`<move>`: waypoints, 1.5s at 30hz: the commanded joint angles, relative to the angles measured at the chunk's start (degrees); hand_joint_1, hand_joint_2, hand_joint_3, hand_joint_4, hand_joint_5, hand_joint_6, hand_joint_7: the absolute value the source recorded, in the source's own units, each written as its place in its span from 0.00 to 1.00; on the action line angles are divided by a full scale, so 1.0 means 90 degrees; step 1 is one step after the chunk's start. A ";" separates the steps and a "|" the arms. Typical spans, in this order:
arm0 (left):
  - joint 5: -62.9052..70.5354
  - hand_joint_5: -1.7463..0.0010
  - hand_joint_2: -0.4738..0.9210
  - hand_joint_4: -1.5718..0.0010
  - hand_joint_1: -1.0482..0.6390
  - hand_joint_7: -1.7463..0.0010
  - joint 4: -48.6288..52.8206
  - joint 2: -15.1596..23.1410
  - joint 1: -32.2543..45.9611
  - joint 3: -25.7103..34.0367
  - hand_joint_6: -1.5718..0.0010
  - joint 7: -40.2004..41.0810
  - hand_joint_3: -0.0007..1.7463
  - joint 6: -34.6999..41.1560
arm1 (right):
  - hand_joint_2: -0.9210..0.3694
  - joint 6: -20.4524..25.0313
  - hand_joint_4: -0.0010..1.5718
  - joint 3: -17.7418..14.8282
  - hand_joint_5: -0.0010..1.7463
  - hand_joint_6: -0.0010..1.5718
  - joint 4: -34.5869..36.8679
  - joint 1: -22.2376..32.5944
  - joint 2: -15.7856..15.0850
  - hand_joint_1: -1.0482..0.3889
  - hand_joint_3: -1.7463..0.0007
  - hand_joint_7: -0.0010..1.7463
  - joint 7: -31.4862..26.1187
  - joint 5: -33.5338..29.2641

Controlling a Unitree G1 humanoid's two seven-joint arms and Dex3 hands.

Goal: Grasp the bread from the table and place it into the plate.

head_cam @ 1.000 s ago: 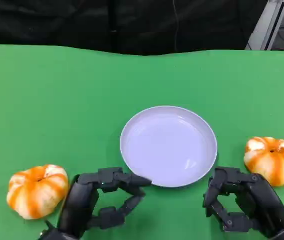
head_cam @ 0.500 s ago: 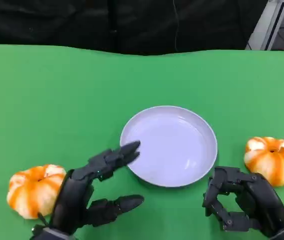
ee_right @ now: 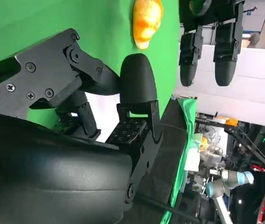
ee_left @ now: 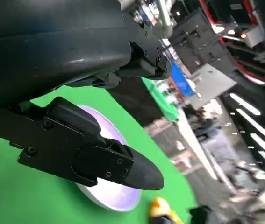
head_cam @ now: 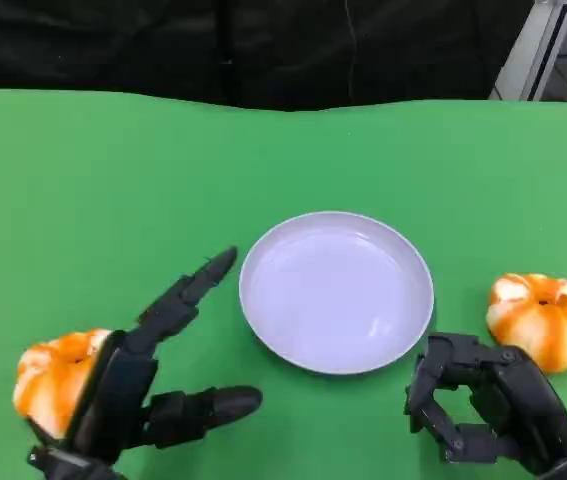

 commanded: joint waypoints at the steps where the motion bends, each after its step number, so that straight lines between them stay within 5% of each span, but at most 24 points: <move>1: 0.1130 0.99 1.00 0.79 0.12 1.00 -0.0927 0.0269 0.0301 0.0205 0.82 0.0676 0.10 0.1022 | 0.27 -0.0022 0.51 -0.0052 0.91 0.52 -0.0086 0.0081 -0.0121 0.66 0.41 0.76 0.0020 0.0041; 10: 0.2722 1.00 1.00 0.81 0.10 0.99 -0.2506 0.0390 0.0744 -0.0010 0.79 0.0698 0.18 0.3920 | 0.27 0.0066 0.51 -0.0035 0.91 0.53 -0.0202 0.0136 -0.0102 0.66 0.41 0.75 -0.0035 -0.0015; 26: 0.3431 1.00 1.00 0.80 0.05 1.00 -0.2577 0.1189 0.0399 -0.0549 0.79 -0.0337 0.35 0.6805 | 0.26 0.0096 0.51 -0.0014 0.92 0.53 -0.0264 0.0172 -0.0131 0.66 0.41 0.75 -0.0103 -0.0075; 45: 0.2571 0.98 1.00 0.71 0.06 0.99 -0.0188 0.1852 -0.0522 -0.0939 0.73 0.0091 0.30 0.6495 | 0.26 0.0183 0.51 0.0001 0.92 0.53 -0.0372 0.0243 -0.0145 0.66 0.41 0.76 -0.0041 -0.0010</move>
